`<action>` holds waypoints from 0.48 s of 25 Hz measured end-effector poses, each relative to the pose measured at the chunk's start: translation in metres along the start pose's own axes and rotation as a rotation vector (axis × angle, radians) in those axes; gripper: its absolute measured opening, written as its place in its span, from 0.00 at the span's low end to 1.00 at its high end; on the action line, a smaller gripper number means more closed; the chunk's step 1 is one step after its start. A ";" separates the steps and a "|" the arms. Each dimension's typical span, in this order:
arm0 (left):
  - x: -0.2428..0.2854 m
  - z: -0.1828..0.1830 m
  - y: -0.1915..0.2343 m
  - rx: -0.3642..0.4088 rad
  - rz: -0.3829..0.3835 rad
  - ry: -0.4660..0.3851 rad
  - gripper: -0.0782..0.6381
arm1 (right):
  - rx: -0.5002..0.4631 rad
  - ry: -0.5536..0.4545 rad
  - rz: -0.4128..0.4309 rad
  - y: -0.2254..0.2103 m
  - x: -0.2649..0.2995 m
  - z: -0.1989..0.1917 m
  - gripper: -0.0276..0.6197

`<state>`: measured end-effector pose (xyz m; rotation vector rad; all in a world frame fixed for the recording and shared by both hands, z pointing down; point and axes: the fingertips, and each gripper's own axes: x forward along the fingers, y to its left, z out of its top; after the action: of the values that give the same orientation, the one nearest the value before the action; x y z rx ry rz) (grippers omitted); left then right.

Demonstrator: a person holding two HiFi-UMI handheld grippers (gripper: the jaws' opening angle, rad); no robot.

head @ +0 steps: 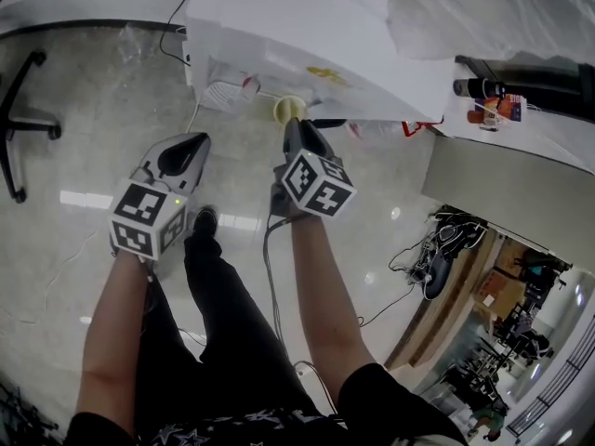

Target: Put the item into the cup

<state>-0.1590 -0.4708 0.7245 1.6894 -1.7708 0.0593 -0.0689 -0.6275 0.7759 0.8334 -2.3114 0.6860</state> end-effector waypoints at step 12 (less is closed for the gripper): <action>-0.076 0.025 -0.010 0.046 -0.121 0.022 0.12 | 0.098 -0.093 -0.085 0.050 -0.089 0.011 0.16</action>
<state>-0.1667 -0.4179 0.6639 1.8189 -1.6593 0.0654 -0.0503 -0.5663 0.6954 1.0223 -2.3241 0.7430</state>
